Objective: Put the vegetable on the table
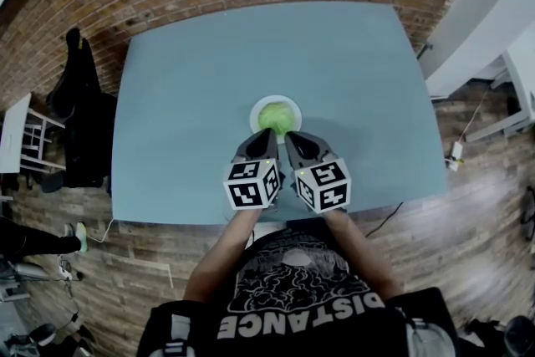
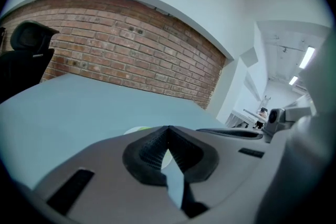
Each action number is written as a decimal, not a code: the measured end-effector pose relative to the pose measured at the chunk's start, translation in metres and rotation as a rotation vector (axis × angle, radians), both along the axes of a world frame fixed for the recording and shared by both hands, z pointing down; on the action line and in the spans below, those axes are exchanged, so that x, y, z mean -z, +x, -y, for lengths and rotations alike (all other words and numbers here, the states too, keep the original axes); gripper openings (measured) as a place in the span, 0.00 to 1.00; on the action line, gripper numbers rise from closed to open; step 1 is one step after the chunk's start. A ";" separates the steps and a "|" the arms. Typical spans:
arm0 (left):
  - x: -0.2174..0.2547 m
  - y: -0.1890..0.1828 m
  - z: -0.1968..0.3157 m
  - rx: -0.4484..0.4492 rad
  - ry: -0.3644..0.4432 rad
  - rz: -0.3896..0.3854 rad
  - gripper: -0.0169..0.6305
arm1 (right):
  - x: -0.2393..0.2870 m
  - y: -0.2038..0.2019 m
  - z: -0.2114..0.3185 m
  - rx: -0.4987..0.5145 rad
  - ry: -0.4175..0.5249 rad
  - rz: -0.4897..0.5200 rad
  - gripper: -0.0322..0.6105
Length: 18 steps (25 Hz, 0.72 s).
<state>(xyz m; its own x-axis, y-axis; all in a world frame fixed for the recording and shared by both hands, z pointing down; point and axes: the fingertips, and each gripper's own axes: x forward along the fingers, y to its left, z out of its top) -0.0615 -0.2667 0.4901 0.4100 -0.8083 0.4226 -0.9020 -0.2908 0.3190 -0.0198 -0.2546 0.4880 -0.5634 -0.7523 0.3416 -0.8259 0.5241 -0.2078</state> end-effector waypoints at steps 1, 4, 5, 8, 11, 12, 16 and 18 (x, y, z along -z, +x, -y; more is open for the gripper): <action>0.003 0.000 -0.002 0.000 0.012 0.005 0.03 | 0.002 -0.001 -0.002 0.002 0.002 0.003 0.06; 0.008 0.000 -0.008 -0.001 0.034 0.016 0.03 | 0.005 -0.001 -0.007 0.002 0.013 0.003 0.06; 0.009 0.000 -0.011 -0.001 0.039 0.019 0.03 | 0.006 0.000 -0.009 0.000 0.016 0.003 0.06; 0.012 0.001 -0.017 -0.003 0.054 0.026 0.03 | 0.010 0.001 -0.013 -0.004 0.022 0.005 0.06; 0.015 0.004 -0.024 -0.013 0.072 0.029 0.03 | 0.014 0.001 -0.018 -0.004 0.031 0.004 0.06; 0.016 0.005 -0.026 -0.017 0.074 0.028 0.03 | 0.015 0.000 -0.020 -0.003 0.033 0.003 0.06; 0.017 0.003 -0.036 -0.024 0.075 0.028 0.03 | 0.017 -0.004 -0.030 0.004 0.042 -0.004 0.06; 0.017 0.001 -0.040 -0.026 0.074 0.030 0.03 | 0.018 -0.006 -0.034 0.004 0.046 -0.006 0.06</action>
